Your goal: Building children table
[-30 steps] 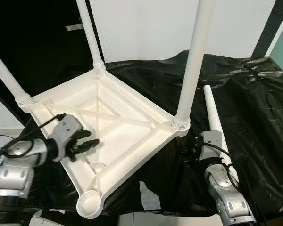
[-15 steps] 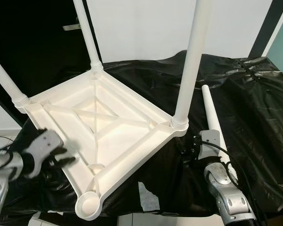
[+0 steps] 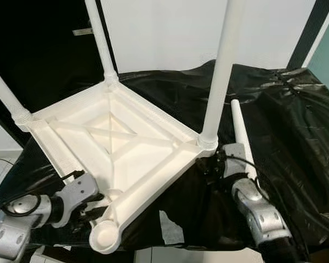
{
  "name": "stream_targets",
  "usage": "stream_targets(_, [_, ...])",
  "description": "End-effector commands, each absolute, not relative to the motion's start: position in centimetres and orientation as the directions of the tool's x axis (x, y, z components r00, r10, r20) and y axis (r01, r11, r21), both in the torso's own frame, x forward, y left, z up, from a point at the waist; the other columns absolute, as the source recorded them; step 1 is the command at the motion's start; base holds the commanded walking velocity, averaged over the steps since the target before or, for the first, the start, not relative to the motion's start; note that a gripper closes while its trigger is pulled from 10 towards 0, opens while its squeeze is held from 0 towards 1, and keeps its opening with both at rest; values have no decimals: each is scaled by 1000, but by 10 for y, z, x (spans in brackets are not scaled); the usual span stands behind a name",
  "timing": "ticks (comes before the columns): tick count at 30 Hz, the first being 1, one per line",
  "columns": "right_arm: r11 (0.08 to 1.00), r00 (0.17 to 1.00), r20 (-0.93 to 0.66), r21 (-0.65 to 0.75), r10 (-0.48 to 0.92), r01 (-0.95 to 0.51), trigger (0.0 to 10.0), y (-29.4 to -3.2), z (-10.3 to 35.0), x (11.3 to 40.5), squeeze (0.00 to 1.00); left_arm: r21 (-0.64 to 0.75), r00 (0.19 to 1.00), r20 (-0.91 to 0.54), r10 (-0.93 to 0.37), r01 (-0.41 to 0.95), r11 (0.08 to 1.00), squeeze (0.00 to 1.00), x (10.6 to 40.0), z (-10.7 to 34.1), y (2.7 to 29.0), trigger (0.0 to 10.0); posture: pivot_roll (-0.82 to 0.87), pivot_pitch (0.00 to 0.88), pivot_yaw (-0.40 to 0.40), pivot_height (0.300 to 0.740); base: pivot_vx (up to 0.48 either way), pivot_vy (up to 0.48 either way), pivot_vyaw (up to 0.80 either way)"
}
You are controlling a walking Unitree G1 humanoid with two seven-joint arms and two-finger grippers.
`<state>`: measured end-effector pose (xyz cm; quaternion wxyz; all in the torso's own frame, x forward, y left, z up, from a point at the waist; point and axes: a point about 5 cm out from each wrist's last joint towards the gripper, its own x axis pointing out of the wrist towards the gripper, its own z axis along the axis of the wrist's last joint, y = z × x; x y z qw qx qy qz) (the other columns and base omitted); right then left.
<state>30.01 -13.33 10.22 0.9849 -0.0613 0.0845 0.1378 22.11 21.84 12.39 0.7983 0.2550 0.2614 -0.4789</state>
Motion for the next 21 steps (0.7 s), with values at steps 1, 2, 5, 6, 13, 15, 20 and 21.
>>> stream_targets(1, [938,925,-206,-73,318,-338,10000,-122,99,303,0,88,321,-626,-711,935,344,0,211,119,197,10000,-8,0,-1,740,0,0,0])
stream_targets(2, [938,925,-206,-73,318,-338,10000,-122,99,303,0,88,321,-626,-711,935,344,0,211,119,197,10000,-8,0,-1,740,0,0,0])
stream_targets(5, [920,910,-205,-80,361,-384,10000,-114,101,315,0,54,332,-539,-774,931,361,0,204,121,172,10000,15,0,-17,740,0,0,0])
stream_targets(6, [920,910,-205,-80,361,-384,10000,-114,101,315,0,54,332,-539,-774,931,361,0,204,121,172,10000,15,0,-17,740,0,0,0])
stream_targets(13, [906,899,-190,-79,396,-416,10000,-100,105,333,0,9,335,-460,-822,928,373,0,197,116,137,10000,34,0,-31,740,0,0,0])
stream_targets(15, [902,896,-186,-81,404,-424,10000,-96,106,337,0,2,346,-442,-828,923,385,0,197,117,130,10000,40,0,-31,740,0,0,0])
stream_targets(20, [897,890,-180,-73,418,-436,10000,-87,107,342,0,6,359,-405,-841,921,390,0,199,119,117,10000,44,0,-24,740,0,0,0])
stream_targets(21, [893,887,-178,-70,427,-444,10000,-83,108,342,0,0,356,-397,-846,922,387,0,199,120,114,10000,44,0,-23,740,0,0,0])
